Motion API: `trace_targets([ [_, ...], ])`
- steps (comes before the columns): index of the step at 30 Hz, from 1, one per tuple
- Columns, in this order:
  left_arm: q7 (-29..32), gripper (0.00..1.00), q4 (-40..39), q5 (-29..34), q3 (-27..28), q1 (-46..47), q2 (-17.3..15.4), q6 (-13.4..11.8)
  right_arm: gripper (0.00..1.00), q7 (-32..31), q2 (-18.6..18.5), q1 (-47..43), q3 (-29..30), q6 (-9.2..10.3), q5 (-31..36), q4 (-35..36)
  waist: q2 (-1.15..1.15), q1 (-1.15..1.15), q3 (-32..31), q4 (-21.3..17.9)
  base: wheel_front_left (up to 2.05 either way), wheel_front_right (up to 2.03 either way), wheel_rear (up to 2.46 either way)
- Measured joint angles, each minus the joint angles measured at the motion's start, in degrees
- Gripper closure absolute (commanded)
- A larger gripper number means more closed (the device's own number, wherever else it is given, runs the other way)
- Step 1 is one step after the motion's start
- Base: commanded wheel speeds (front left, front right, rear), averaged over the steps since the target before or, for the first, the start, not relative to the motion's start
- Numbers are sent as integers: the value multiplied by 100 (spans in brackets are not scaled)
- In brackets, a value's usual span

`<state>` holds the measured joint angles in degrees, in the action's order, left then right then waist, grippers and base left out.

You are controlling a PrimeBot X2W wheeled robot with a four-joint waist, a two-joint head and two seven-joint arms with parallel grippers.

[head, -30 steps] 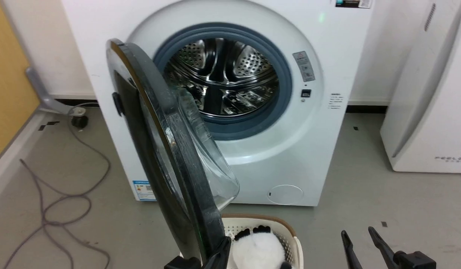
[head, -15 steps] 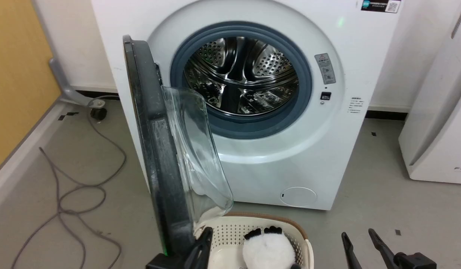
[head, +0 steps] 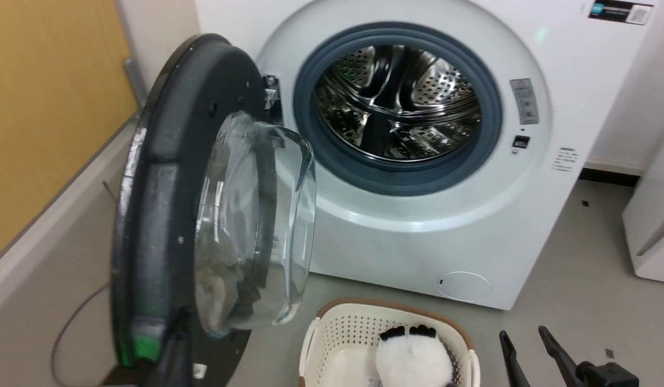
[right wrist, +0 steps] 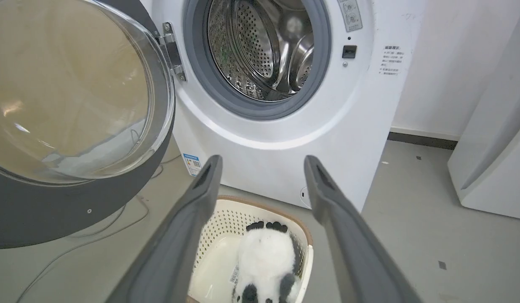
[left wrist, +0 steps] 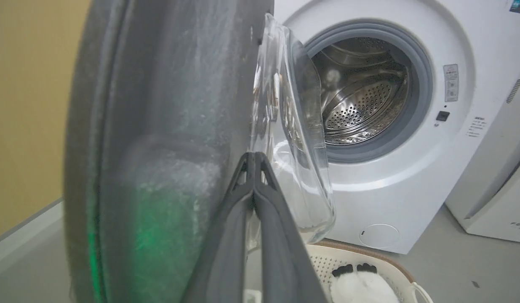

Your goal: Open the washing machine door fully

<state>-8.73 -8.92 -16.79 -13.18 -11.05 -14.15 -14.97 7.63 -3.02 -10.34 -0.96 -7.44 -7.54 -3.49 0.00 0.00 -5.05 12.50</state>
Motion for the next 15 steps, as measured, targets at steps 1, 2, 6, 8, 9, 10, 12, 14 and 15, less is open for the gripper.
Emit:
trace_targets([
  [1, -22, 100, 21, -48, 94, 2, -44, 0, 0, -1, 0, 0, 0, 0, 0, 5, 0, 0, 8, 40, 0, 0, 0],
  [2, -52, 100, 57, -86, 194, 5, -100, 0, 0, -5, 0, 0, 2, 0, 0, 16, 0, 0, 18, 76, 0, 0, 0],
  [6, -202, 100, 386, -299, 617, 100, -319, 46, 0, -51, 0, 4, -10, 0, 1, 47, 0, 0, 72, 170, 0, 0, 0],
  [8, -278, 100, 606, -433, 859, 197, -404, 53, 0, -58, 0, 6, -27, 0, 1, 56, 0, 0, 90, 179, 0, 0, 0],
  [9, -310, 100, 714, -463, 950, 244, -458, 53, 0, -77, 0, 7, -19, 0, 2, 60, 0, 0, 99, 176, 0, 0, 0],
  [10, -352, 100, 840, -479, 1055, 299, -516, 68, 0, -96, 0, 7, -11, 0, 7, 63, 0, 0, 108, 172, 0, 0, 0],
  [12, -413, 100, 1072, -571, 1218, 408, -592, 121, 0, -101, 0, 7, 4, 0, 22, 83, 0, 0, 129, 158, 0, 0, 0],
  [14, -477, 100, 1324, -631, 1339, 519, -669, 210, 0, -127, 0, 7, 26, 0, 53, 101, 0, 0, 154, 138, 0, 0, 0],
  [15, -505, 100, 1441, -676, 1403, 577, -682, 246, 0, -133, 0, 7, 34, 0, 53, 110, 0, 0, 166, 130, 0, 0, 0],
])
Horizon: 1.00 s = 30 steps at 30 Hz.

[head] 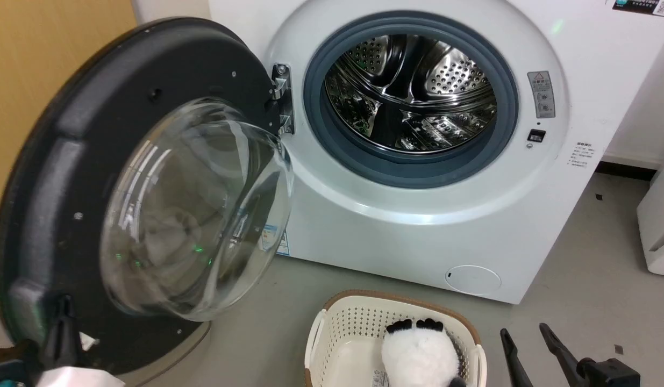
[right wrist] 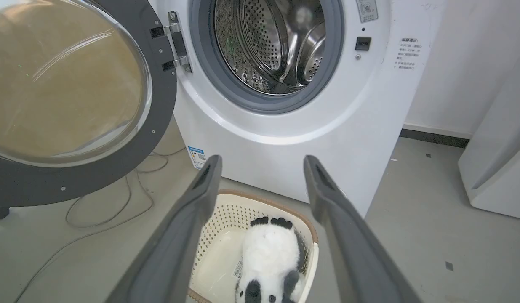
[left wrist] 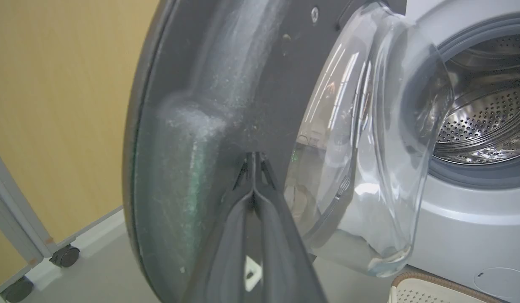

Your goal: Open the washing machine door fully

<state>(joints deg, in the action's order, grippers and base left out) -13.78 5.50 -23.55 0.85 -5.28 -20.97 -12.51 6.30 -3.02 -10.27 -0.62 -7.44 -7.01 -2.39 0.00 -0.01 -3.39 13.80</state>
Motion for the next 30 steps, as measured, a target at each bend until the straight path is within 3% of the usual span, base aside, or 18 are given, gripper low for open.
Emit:
trace_targets([
  [8, -91, 100, 907, -105, 466, 452, -100, 237, 0, -48, 0, 0, 35, 0, 0, 59, 0, 0, 81, -41, 0, 0, 0],
  [15, -91, 100, 1084, 27, 922, 548, -77, 430, 0, -65, 0, 3, 69, 0, 45, 64, 0, 0, 76, -57, 0, 0, 0],
  [22, -91, 100, 862, 280, 978, 318, 221, 608, 0, -55, 0, 12, 57, 0, 62, 2, 0, 0, -6, -102, 0, 0, 0],
  [27, -91, 100, 343, 365, 1034, -207, 580, 573, 0, -37, 0, 10, 38, 0, 67, -70, 0, 0, -130, -171, 0, 0, 0],
  [28, -92, 84, 208, 424, 1027, -318, 650, 554, 0, -33, 0, 8, 42, 0, 67, -77, 0, 1, -161, -179, 0, 0, 0],
  [30, -94, 28, 4, 505, 969, -533, 782, 541, 0, -29, 0, 7, 44, 0, 88, -77, 0, 1, -209, -195, 0, 0, 0],
])
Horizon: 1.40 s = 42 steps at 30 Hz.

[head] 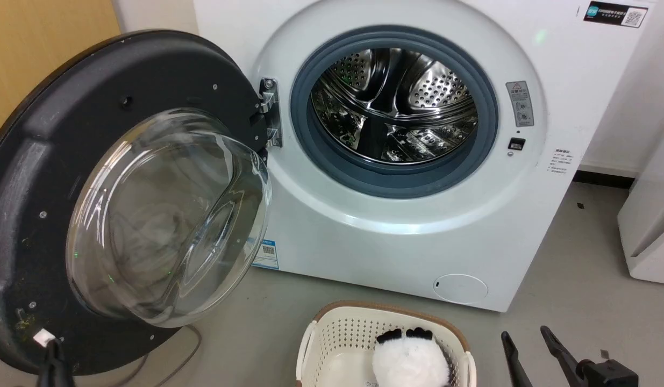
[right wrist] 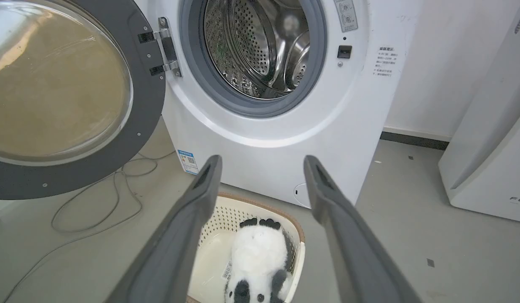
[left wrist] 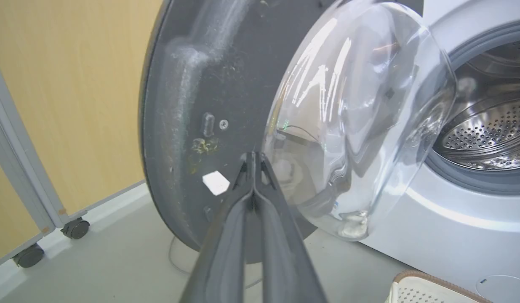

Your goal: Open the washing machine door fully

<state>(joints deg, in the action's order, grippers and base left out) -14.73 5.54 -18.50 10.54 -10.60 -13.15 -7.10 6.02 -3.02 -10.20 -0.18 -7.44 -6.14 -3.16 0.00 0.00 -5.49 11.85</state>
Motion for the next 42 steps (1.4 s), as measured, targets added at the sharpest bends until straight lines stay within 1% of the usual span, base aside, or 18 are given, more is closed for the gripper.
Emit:
trace_targets([
  [1, -2, 0, -83, 56, -60, -99, 64, -3, 0, 14, 0, 0, 5, 0, 26, 0, 0, 0, -21, -7, 0, 0, 0],
  [6, 7, 0, -385, 399, -567, -472, 309, -29, 0, 14, 0, 0, -19, 0, 75, 5, 0, 0, -80, -58, 0, 0, 0],
  [11, 59, 0, -471, 549, -996, -506, 388, 73, 0, 13, 0, 1, -75, 0, 116, 34, 0, 0, -101, -185, 0, 0, 0],
  [12, 59, 0, -471, 549, -996, -506, 388, 73, 0, 13, 0, 1, -75, 0, 116, 34, 0, 0, -101, -185, 0, 0, 0],
  [14, 69, 0, -470, 654, -1251, -511, 499, 93, 0, 14, 0, -1, -118, 0, 159, 70, 0, 0, -111, -305, 0, 0, 0],
  [17, 93, 0, -459, 753, -1439, -511, 526, 124, 0, 13, 0, -3, -174, 0, 193, 127, 0, 0, -116, -463, 0, 0, 0],
  [18, 93, 0, -459, 753, -1439, -511, 526, 124, 0, 13, 0, -3, -174, 0, 193, 127, 0, 0, -116, -463, 0, 0, 0],
  [22, 116, 0, -426, 880, -1590, -498, 519, 131, 0, -36, 0, -7, -183, 0, 266, 235, 0, 0, -113, -679, 0, 0, 0],
  [29, 158, 0, -370, 918, -1726, -459, 516, 148, 0, -140, 0, -30, -200, 0, 328, 470, 0, 0, -99, -1074, 0, 0, 0],
  [36, 158, 0, -309, 915, -1742, -459, 516, 127, 0, -165, 0, -113, -226, 0, 352, 560, 0, 0, -88, -1223, 0, 0, 0],
  [42, 157, 0, -268, 872, -1748, -459, 513, 122, 0, -190, 0, -129, -233, 0, 352, 567, 0, 0, -59, -1211, 0, 0, 0],
])
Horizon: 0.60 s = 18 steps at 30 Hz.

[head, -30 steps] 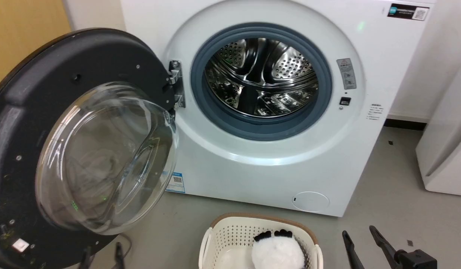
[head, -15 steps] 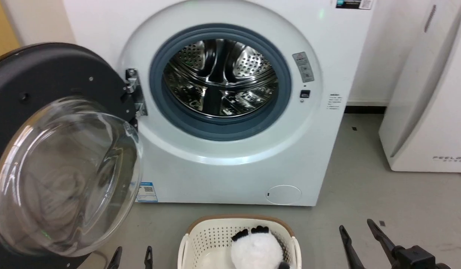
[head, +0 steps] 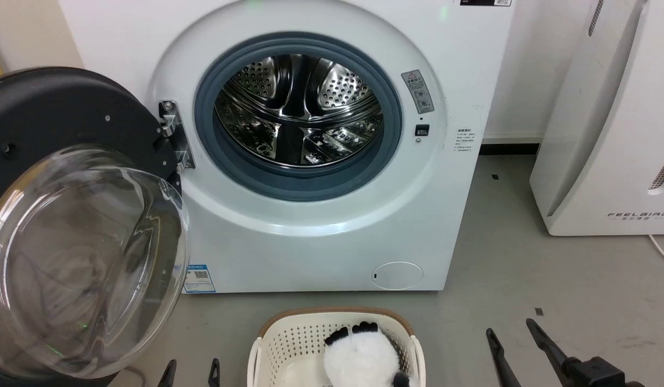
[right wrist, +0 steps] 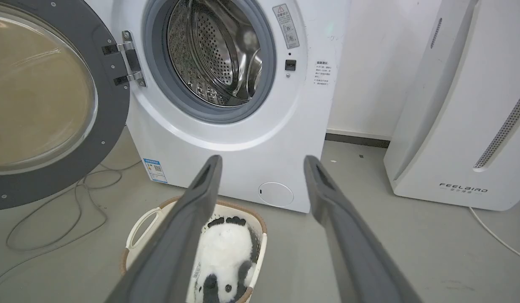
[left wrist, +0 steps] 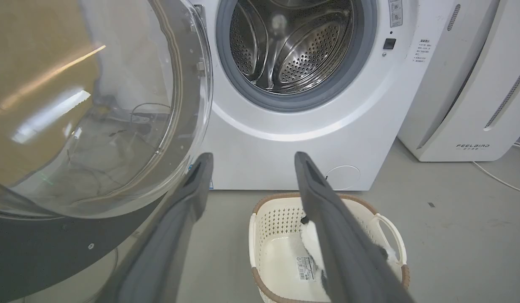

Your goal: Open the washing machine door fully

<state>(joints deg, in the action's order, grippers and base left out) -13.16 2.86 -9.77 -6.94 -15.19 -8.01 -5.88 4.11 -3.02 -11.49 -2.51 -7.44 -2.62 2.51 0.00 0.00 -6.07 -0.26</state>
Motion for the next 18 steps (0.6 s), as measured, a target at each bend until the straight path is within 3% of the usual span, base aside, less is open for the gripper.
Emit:
trace_targets([
  [7, -1, 0, 22, -38, -5, -1, -11, -1, 0, 0, 0, -3, -9, 0, -1, 0, 0, 0, 37, 17, 0, 0, 0],
  [8, -1, 100, 23, -46, -3, -1, -13, -1, 100, 0, 0, -5, -16, 0, -1, 0, 0, 0, 43, 14, 0, 0, 0],
  [18, 55, 100, 20, -41, 18, -2, 4, 2, 100, -7, -1, 9, -11, 0, 0, -10, 0, 0, 77, 11, 0, 0, 0],
])
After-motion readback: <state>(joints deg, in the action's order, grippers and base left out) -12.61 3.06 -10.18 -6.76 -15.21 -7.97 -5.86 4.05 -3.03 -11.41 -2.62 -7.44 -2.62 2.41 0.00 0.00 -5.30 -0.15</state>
